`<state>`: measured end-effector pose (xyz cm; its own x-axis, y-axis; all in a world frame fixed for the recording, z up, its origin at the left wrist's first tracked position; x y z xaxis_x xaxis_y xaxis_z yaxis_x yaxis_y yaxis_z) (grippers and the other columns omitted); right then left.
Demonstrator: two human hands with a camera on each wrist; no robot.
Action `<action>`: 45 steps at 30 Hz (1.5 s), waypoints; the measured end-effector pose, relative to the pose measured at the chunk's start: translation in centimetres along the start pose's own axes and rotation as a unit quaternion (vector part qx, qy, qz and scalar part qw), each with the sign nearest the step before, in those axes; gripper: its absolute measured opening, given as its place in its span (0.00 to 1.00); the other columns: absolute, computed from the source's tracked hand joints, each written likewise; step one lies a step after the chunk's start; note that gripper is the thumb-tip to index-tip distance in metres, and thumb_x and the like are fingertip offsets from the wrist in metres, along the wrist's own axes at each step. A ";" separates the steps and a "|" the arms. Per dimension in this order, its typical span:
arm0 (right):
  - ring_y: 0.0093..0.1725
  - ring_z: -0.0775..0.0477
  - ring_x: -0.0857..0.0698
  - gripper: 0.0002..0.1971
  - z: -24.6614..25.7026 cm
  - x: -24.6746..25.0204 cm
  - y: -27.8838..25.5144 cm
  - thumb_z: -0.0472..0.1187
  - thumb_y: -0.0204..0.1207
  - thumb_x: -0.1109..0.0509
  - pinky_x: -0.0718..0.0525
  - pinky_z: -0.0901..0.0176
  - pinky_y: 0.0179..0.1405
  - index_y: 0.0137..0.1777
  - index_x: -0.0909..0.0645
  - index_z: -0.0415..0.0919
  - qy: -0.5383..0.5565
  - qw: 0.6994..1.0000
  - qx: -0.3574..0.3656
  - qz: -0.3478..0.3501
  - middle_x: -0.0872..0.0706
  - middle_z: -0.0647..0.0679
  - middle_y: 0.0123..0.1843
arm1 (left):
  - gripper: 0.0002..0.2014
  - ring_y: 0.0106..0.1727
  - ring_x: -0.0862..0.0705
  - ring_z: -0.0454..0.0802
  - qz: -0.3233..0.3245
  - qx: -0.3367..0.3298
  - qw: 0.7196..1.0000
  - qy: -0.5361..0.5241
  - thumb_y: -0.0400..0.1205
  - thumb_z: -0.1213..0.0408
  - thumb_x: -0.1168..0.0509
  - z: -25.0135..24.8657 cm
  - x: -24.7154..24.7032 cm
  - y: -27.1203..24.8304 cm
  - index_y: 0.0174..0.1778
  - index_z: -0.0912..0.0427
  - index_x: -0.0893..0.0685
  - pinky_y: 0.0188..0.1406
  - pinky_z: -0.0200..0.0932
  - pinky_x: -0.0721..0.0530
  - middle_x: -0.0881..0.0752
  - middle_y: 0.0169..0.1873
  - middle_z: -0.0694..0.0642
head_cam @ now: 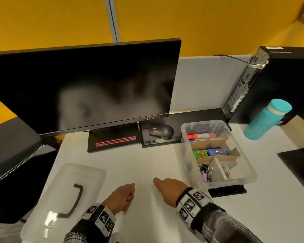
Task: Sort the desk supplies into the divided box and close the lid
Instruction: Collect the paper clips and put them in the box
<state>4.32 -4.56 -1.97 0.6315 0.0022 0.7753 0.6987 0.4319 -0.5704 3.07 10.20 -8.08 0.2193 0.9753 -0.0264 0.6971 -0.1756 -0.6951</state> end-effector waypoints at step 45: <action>0.69 0.45 0.28 0.25 -24.8 4.7 -14.0 0.43 0.84 0.50 0.26 0.53 0.69 0.81 0.39 0.46 0.205 0.875 -0.090 -0.430 0.24 0.46 0.73 | 0.11 0.45 0.13 0.48 -0.052 -0.300 0.816 0.490 0.81 0.62 0.39 -21.4 -28.0 -0.8 0.49 0.55 0.10 0.49 0.45 0.14 0.09 0.47 0.51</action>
<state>5.85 -32.96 2.91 -0.1108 -0.5930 0.7975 0.9930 -0.0332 0.1132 11.01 -19.86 8.56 0.3739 0.4645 0.8028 0.8909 -0.4205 -0.1717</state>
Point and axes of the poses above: each hand's wrist, its own y-axis towards the middle knuckle, its own x-axis out of the back of the hand, z = x × y, the point moved 9 cm from there along y, towards the middle knuckle
